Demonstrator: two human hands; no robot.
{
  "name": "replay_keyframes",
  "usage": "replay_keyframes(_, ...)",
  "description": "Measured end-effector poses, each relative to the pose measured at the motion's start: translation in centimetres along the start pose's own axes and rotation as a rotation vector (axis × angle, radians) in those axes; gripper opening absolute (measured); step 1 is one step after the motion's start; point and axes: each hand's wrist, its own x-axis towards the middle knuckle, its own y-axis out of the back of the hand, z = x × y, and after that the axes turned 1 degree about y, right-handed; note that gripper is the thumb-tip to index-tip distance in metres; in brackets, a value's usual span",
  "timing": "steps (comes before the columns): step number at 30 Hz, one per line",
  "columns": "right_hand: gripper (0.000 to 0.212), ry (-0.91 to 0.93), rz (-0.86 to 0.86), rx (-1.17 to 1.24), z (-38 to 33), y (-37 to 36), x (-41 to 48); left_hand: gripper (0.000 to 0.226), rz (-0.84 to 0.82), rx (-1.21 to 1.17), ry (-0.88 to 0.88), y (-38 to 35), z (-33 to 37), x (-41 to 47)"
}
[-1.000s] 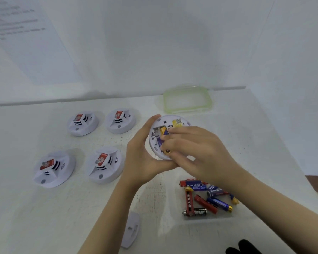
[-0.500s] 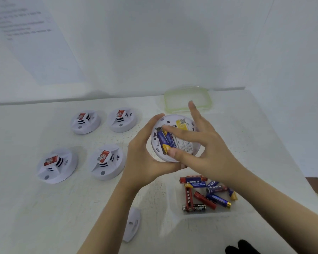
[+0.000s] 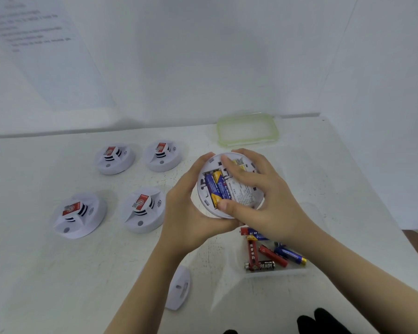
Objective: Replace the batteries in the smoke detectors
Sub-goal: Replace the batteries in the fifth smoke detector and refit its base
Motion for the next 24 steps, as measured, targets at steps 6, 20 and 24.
replay_keyframes(6,0.067,-0.041,0.082,0.044,-2.0,-3.5,-0.8,0.100,-0.025,0.038,0.009,2.8,0.0,-1.6)
replay_keyframes(20,0.054,-0.099,0.099,-0.041,-3.2,-8.5,-2.9,0.101,-0.073,0.122,0.038,9.1,-1.3,-4.2)
replay_keyframes(24,0.032,-0.150,0.201,-0.079,-2.2,-11.1,-4.7,0.097,-0.044,0.034,0.084,12.2,-2.5,-5.6)
